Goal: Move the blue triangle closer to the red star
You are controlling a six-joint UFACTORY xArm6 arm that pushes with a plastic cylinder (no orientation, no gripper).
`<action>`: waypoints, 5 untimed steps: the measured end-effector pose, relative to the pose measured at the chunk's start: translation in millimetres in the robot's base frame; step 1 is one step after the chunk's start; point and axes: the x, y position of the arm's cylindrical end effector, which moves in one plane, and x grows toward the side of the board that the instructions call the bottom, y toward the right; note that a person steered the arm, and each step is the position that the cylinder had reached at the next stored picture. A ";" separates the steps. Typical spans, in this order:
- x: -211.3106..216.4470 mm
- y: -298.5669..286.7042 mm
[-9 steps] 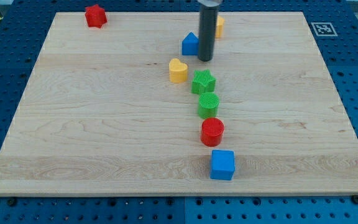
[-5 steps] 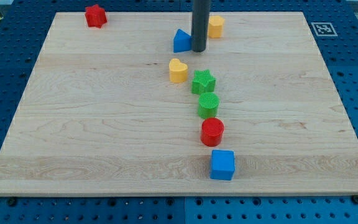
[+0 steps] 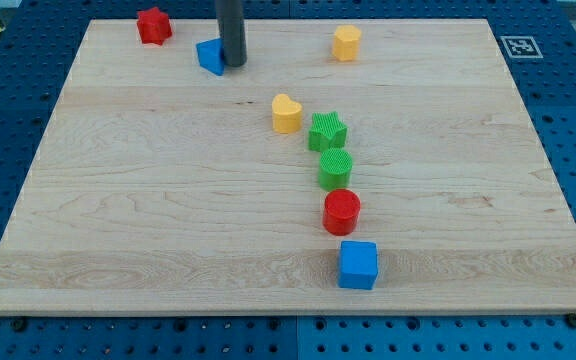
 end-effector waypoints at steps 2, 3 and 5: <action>-0.4 -40.3; -0.4 -41.2; 20.1 -40.1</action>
